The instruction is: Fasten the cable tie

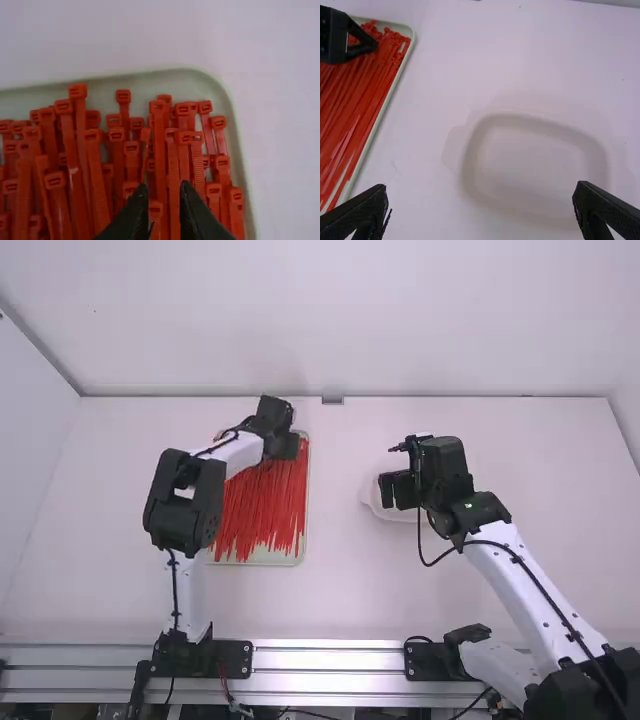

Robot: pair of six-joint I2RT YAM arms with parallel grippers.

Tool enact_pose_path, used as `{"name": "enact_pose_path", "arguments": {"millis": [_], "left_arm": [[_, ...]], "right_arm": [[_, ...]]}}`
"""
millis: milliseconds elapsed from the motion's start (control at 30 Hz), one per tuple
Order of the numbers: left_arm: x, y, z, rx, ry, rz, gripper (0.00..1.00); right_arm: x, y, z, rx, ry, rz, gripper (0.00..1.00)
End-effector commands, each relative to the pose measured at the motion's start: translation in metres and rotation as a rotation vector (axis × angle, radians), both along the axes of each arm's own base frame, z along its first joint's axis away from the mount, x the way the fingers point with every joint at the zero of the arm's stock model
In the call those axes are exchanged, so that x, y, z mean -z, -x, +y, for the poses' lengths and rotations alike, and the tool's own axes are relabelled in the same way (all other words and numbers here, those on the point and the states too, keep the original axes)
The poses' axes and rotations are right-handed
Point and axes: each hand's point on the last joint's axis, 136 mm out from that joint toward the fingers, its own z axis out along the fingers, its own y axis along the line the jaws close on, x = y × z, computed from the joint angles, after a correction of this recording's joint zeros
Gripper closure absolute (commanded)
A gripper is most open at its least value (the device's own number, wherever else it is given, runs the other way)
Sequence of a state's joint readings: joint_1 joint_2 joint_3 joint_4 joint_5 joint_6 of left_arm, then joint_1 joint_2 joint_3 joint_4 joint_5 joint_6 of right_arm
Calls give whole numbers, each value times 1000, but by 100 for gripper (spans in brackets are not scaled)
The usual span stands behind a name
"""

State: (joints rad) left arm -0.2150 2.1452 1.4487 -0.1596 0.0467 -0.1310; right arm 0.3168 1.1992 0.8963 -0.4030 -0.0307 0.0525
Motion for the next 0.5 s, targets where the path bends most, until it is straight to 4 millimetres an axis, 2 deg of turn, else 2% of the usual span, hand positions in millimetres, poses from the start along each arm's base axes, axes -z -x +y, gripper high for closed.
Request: {"name": "enact_pose_path", "arguments": {"millis": [0,200,467], "left_arm": [[14,7,-1,17,-30,26,82],[15,7,7,-12,-71,25,82],[18,9,6,-10,-71,25,80]], "right_arm": [[-2,2,-1,0,-1,-8,2],[-2,2,-2,3,-1,-8,2],[-2,2,-2,3,-1,-7,2]]}}
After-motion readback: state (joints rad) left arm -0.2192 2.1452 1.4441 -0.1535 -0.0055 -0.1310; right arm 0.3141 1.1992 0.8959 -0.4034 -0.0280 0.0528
